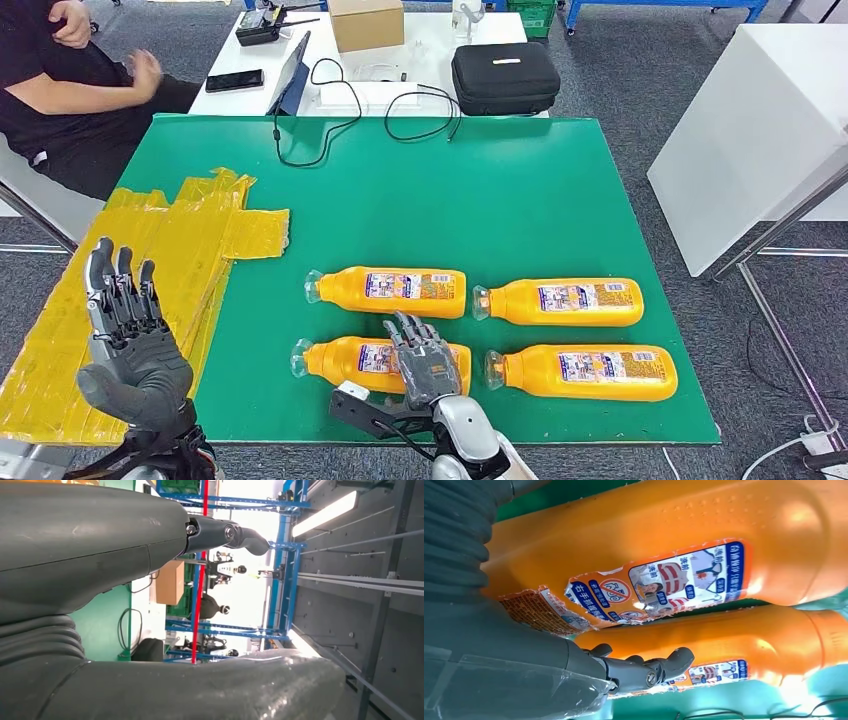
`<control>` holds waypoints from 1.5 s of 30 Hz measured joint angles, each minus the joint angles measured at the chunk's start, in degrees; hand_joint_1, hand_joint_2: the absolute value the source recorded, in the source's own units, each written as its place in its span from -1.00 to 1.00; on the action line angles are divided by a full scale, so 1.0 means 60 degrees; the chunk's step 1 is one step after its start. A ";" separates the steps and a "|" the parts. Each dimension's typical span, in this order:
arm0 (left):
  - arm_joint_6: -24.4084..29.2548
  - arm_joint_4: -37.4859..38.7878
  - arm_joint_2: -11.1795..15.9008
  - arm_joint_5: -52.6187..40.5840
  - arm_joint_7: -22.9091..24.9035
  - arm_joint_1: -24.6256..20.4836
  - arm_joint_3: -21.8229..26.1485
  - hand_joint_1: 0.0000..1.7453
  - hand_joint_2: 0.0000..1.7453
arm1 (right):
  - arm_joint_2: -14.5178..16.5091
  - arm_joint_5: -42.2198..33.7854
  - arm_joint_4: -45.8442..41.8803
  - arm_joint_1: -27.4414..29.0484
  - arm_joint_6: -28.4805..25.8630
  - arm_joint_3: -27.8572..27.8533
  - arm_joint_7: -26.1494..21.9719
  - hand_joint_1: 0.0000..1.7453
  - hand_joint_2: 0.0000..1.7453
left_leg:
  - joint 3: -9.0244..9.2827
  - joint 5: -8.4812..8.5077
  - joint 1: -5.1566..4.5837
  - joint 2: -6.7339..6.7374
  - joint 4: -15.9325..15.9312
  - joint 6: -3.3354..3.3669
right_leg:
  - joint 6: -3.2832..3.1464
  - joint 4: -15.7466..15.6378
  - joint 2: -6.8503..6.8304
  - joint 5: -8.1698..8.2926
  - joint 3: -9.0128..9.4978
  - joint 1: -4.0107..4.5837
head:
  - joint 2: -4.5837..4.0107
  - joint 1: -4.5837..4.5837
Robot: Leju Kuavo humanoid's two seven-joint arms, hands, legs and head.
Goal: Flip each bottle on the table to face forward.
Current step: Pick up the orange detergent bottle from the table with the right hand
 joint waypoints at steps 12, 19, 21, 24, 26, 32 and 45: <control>-0.0117 -0.0028 0.0000 0.0239 0.0097 -0.0006 0.0052 -1.00 -1.00 | 0.0013 0.0344 0.0920 -0.0588 0.0627 0.0008 0.0493 -0.79 1.00 | 0.0088 -0.0020 -0.0001 0.0003 -0.0003 0.0004 | -0.0002 -0.0008 0.0001 -0.0009 0.0091 0.0001 | 0.0000 0.0000; -0.0212 -0.0028 0.0000 0.0309 0.0151 -0.0053 0.0112 -1.00 -1.00 | 0.0052 0.0343 0.1574 -0.0909 0.0853 0.0001 0.0581 1.00 1.00 | 0.0160 -0.0031 -0.0001 0.0009 -0.0007 0.0015 | 0.0002 -0.0018 0.0004 -0.0015 0.0151 0.0001 | 0.0000 0.0001; -0.0218 -0.0028 0.0000 0.0354 0.0164 -0.0068 0.0130 -1.00 -1.00 | 0.0055 0.0312 0.1713 -0.0997 0.0887 -0.0005 0.0578 1.00 1.00 | 0.0175 -0.0029 -0.0002 0.0011 -0.0007 0.0015 | -0.0003 -0.0018 0.0005 -0.0011 0.0164 0.0002 | 0.0000 0.0000; -0.0227 -0.0025 0.0000 0.0392 0.0178 -0.0101 0.0145 -1.00 -1.00 | 0.0068 0.0235 0.1884 -0.1125 0.0942 -0.0010 0.0545 1.00 1.00 | 0.0199 -0.0029 -0.0002 0.0012 -0.0007 0.0015 | -0.0006 -0.0018 0.0008 -0.0008 0.0184 0.0003 | 0.0000 0.0000; -0.0231 -0.0025 0.0000 0.0415 0.0180 -0.0133 0.0152 -1.00 -1.00 | 0.0079 0.0192 0.1973 -0.1205 0.0954 -0.0015 0.0510 1.00 1.00 | 0.0208 -0.0029 -0.0002 0.0012 -0.0007 0.0015 | -0.0007 -0.0018 0.0010 -0.0007 0.0189 0.0004 | 0.0000 -0.0001; -0.0232 -0.0025 0.0000 0.0437 0.0180 -0.0183 0.0170 -1.00 -1.00 | 0.0105 0.0156 0.2116 -0.1314 0.0954 -0.0025 0.0469 1.00 1.00 | 0.0219 -0.0028 -0.0002 0.0015 -0.0007 0.0014 | -0.0008 -0.0018 0.0014 -0.0005 0.0196 0.0005 | 0.0000 0.0001; -0.0419 0.0052 -0.0001 0.0831 0.0397 -0.0253 0.0193 -1.00 -1.00 | 0.0182 -0.0938 0.2082 -0.1306 0.0525 -0.0259 -0.0451 1.00 1.00 | 0.0261 -0.0042 -0.0001 0.0024 -0.0008 0.0008 | -0.0014 -0.0020 0.0025 -0.0019 0.0188 0.0012 | 0.0000 0.0002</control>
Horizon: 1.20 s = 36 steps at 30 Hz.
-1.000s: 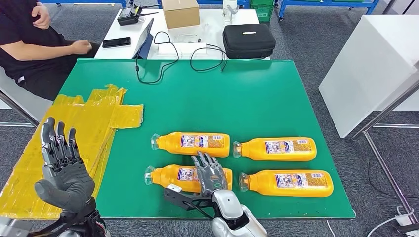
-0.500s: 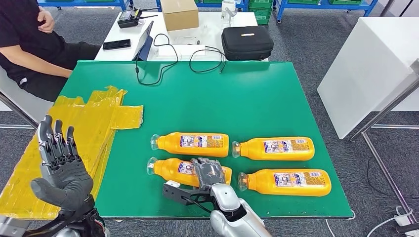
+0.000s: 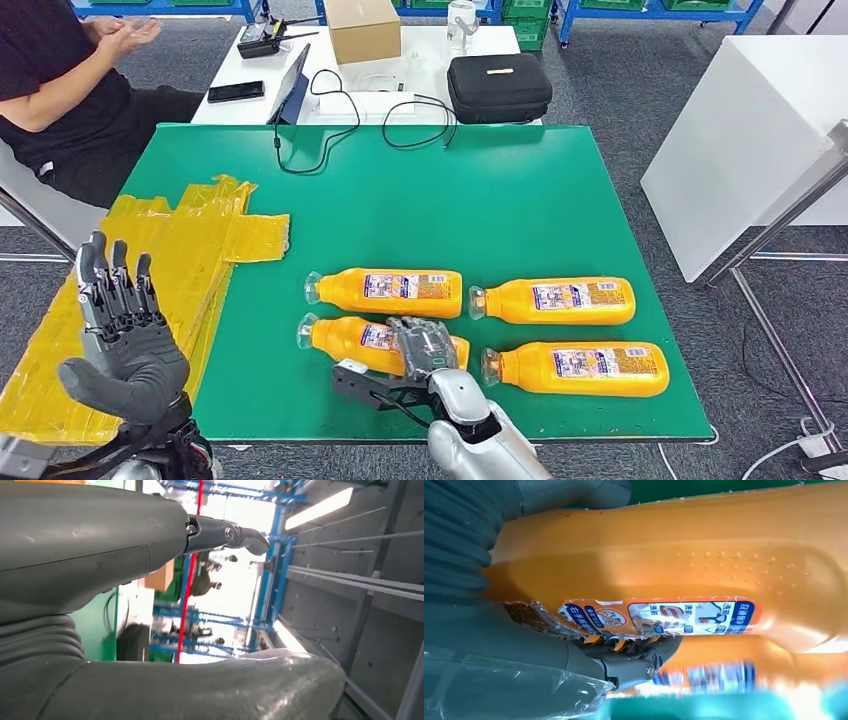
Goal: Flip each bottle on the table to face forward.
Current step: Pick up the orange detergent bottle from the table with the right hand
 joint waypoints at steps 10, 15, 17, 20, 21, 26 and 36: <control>-0.0403 0.1145 -0.0016 0.1383 0.0479 -0.0231 0.0088 -1.00 -1.00 | -0.0017 -0.4022 -0.3504 0.2338 -0.0259 -0.0427 -0.2936 1.00 1.00 | -0.0131 0.0023 0.0009 -0.0012 0.0006 -0.0001 | 0.0000 0.0014 0.0000 0.0014 -0.0077 0.0003 | 0.0000 -0.0001; -0.0436 0.1398 -0.0021 0.1440 0.0495 -0.0298 0.0112 -1.00 0.00 | -0.0120 -0.4153 -0.4480 0.2719 -0.0260 -0.0492 -0.3005 1.00 1.00 | -0.0177 0.0020 0.0005 -0.0011 0.0006 0.0002 | 0.0002 0.0013 0.0001 0.0013 -0.0121 -0.0008 | 0.0000 -0.0001; -0.0458 0.1452 -0.0021 0.1588 0.0590 -0.0308 0.0114 -1.00 1.00 | -0.0129 -0.4334 -0.4680 0.2765 -0.0327 -0.0527 -0.3222 1.00 1.00 | -0.0185 0.0017 0.0001 -0.0011 0.0007 0.0005 | 0.0003 0.0012 0.0000 0.0012 -0.0131 -0.0013 | 0.0000 -0.0001; -0.0579 0.1600 -0.0021 0.2151 0.0914 -0.0304 0.0111 -1.00 1.00 | -0.0093 -0.4936 -0.5275 0.2890 -0.0564 -0.0606 -0.3893 1.00 1.00 | -0.0200 0.0016 -0.0006 -0.0011 0.0008 0.0007 | 0.0004 0.0010 -0.0002 0.0011 -0.0144 -0.0016 | 0.0000 0.0000; -0.0648 0.1680 -0.0021 0.2296 0.0997 -0.0302 0.0107 -1.00 1.00 | -0.0076 -0.5087 -0.5545 0.2929 -0.0597 -0.0621 -0.4004 1.00 1.00 | -0.0203 0.0015 -0.0007 -0.0011 0.0008 0.0008 | 0.0004 0.0010 -0.0002 0.0011 -0.0146 -0.0016 | 0.0000 0.0000; -0.1178 0.2070 -0.0039 0.2799 0.1431 -0.0300 -0.0046 -1.00 1.00 | -0.0010 -0.5403 -0.6376 0.3008 -0.0661 -0.0650 -0.4229 1.00 1.00 | -0.0210 0.0015 -0.0009 -0.0011 0.0008 0.0008 | 0.0004 0.0010 -0.0001 0.0011 -0.0157 -0.0015 | 0.0000 0.0000; -0.1894 0.2592 -0.0089 0.3827 0.2161 -0.0264 -0.0323 -1.00 1.00 | 0.0172 -0.4990 -0.6683 0.3008 -0.1311 -0.0835 -0.4465 1.00 1.00 | -0.0228 0.0015 -0.0006 -0.0012 0.0007 0.0008 | 0.0004 0.0012 -0.0005 0.0011 -0.0157 -0.0014 | 0.0000 0.0003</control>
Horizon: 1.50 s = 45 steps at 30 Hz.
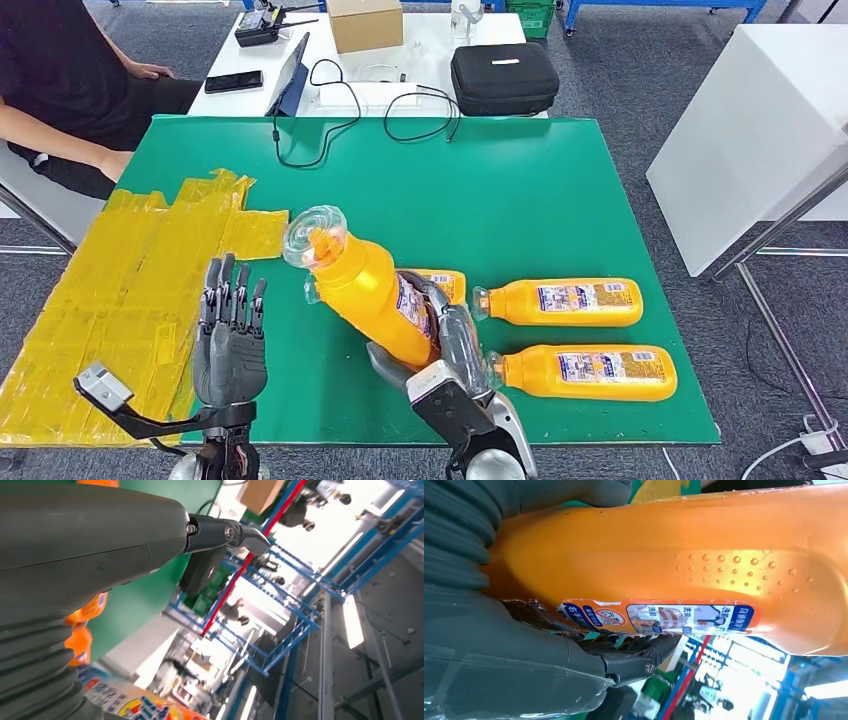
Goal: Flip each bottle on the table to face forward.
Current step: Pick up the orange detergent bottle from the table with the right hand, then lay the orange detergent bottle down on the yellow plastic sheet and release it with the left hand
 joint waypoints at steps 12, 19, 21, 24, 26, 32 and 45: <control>-0.0567 0.0576 -0.0010 0.0351 0.0227 -0.0124 -0.0160 -1.00 1.00 | 0.0323 0.0452 0.1002 -0.1011 -0.0074 0.0056 0.0400 1.00 1.00 | 0.0001 0.0004 0.0002 -0.0002 0.0001 -0.0002 | 0.0000 0.0003 -0.0003 0.0000 0.0000 0.0000 | 0.0000 -0.0002; -0.0690 0.0614 -0.0008 0.0394 0.0265 -0.0136 -0.0160 -1.00 1.00 | 0.0382 0.0646 0.1727 -0.1433 0.0048 0.0396 0.0594 1.00 1.00 | -0.0007 0.0003 0.0003 -0.0006 0.0000 -0.0001 | 0.0000 0.0003 -0.0008 0.0000 -0.0003 0.0000 | 0.0000 0.0000; -0.0697 0.0614 -0.0008 0.0408 0.0274 -0.0135 -0.0160 -1.00 1.00 | 0.0399 0.0714 0.1907 -0.1566 0.0079 0.0526 0.0695 1.00 1.00 | -0.0012 0.0003 0.0003 -0.0005 0.0000 -0.0001 | 0.0000 0.0003 -0.0007 0.0000 -0.0003 0.0000 | 0.0000 -0.0001; -0.0725 0.0614 -0.0008 0.0452 0.0278 -0.0132 -0.0160 -1.00 1.00 | 0.0419 0.0820 0.2228 -0.1812 0.0133 0.0802 0.0853 1.00 1.00 | -0.0008 0.0003 0.0003 -0.0007 0.0000 -0.0001 | 0.0000 0.0003 -0.0009 0.0000 -0.0003 0.0000 | 0.0000 0.0000; -0.0751 0.0614 -0.0008 0.0484 0.0278 -0.0129 -0.0159 -1.00 1.00 | 0.0421 0.0852 0.2422 -0.1927 0.0136 0.0993 0.0913 1.00 1.00 | -0.0006 0.0004 0.0003 -0.0009 0.0000 -0.0001 | 0.0000 0.0003 -0.0011 0.0000 -0.0003 0.0000 | 0.0000 0.0000; -0.0783 0.0614 -0.0008 0.0516 0.0275 -0.0127 -0.0156 -1.00 1.00 | 0.0418 0.0908 0.2788 -0.2110 0.0165 0.1319 0.0997 1.00 1.00 | -0.0013 0.0004 0.0004 -0.0008 0.0000 -0.0002 | 0.0000 0.0004 -0.0011 0.0000 -0.0002 0.0000 | 0.0000 0.0001; -0.0864 0.0513 -0.0008 0.0739 0.0130 0.0197 0.0122 -1.00 1.00 | 0.0470 0.0467 0.4154 -0.3162 0.0195 0.3450 0.1852 1.00 1.00 | -0.0011 0.0004 0.0005 -0.0008 0.0000 -0.0002 | 0.0000 0.0005 -0.0011 0.0000 -0.0007 0.0001 | 0.0000 0.0004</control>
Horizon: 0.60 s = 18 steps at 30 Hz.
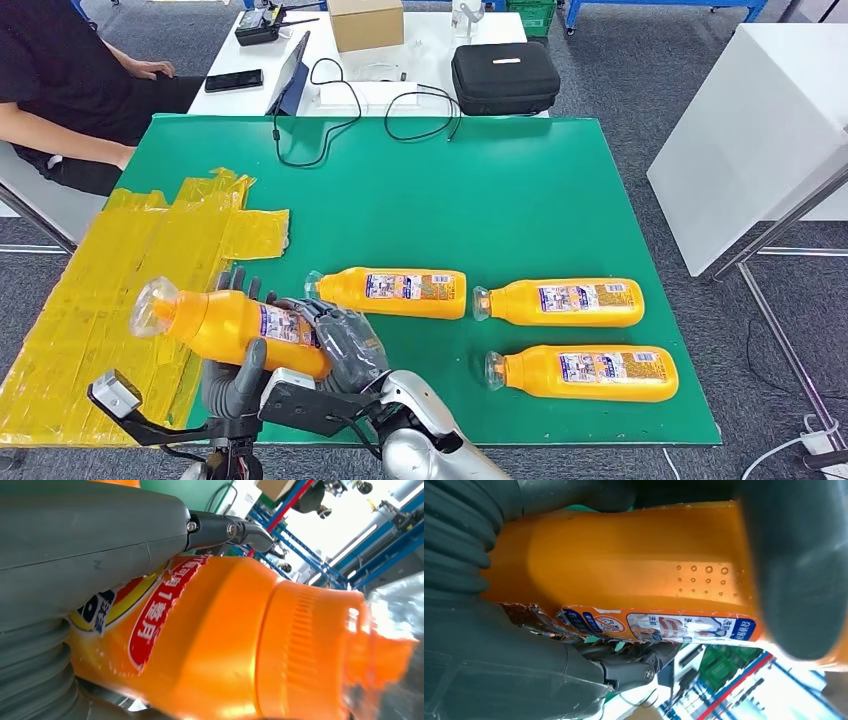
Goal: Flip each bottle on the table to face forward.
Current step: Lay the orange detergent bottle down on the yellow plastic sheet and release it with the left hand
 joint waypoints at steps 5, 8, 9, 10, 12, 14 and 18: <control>0.0000 -0.0066 0.0000 0.0052 -0.0026 0.0156 0.0245 -1.00 1.00 | 0.0132 -0.0363 0.0291 -0.0467 0.0008 0.0790 0.0262 1.00 1.00 | 0.0007 0.0001 -0.0001 0.0003 0.0000 -0.0002 | 0.0000 0.0000 0.0002 0.0000 -0.0005 0.0001 | 0.0000 -0.0003; 0.0002 -0.0114 0.0000 0.0054 -0.0029 0.0228 0.0310 -1.00 1.00 | 0.0179 -0.0434 0.0369 -0.0592 0.0008 0.0984 0.0329 1.00 1.00 | 0.0003 0.0002 -0.0001 0.0000 0.0000 -0.0003 | 0.0000 0.0000 0.0001 0.0000 -0.0004 0.0000 | 0.0000 -0.0003; 0.0002 -0.0125 0.0000 0.0054 -0.0030 0.0247 0.0321 -1.00 1.00 | 0.0189 -0.0446 0.0393 -0.0617 0.0008 0.1025 0.0336 1.00 1.00 | 0.0003 0.0002 -0.0001 0.0001 0.0000 -0.0003 | 0.0000 0.0000 0.0002 0.0000 -0.0004 0.0000 | 0.0000 -0.0004; 0.0001 -0.0134 0.0000 0.0053 -0.0037 0.0263 0.0336 -0.99 1.00 | 0.0199 -0.0453 0.0424 -0.0641 0.0008 0.1059 0.0332 1.00 1.00 | 0.0004 0.0002 -0.0001 0.0003 0.0000 -0.0003 | 0.0000 0.0000 0.0002 0.0000 -0.0004 0.0000 | 0.0000 -0.0004; -0.0013 -0.0146 0.0000 0.0040 -0.0065 0.0299 0.0377 0.01 1.00 | 0.0223 -0.0461 0.0504 -0.0684 0.0008 0.1112 0.0288 1.00 1.00 | 0.0004 0.0002 -0.0001 0.0003 0.0000 -0.0003 | 0.0000 -0.0001 0.0002 0.0000 -0.0004 -0.0001 | 0.0000 -0.0004; -0.0043 -0.0147 0.0000 -0.0006 -0.0105 0.0328 0.0426 1.00 1.00 | 0.0250 -0.0486 0.0595 -0.0724 0.0008 0.1161 0.0230 1.00 1.00 | 0.0004 0.0002 -0.0002 0.0002 0.0000 -0.0003 | 0.0000 -0.0001 0.0002 0.0000 -0.0004 0.0000 | 0.0000 -0.0003; -0.0071 -0.0147 0.0000 -0.0086 -0.0190 0.0347 0.0477 1.00 1.00 | 0.0286 -0.0572 0.0740 -0.0781 0.0004 0.1203 0.0205 1.00 1.00 | 0.0004 0.0002 -0.0002 0.0003 0.0000 -0.0003 | 0.0000 -0.0001 0.0002 0.0000 -0.0005 0.0000 | 0.0000 -0.0004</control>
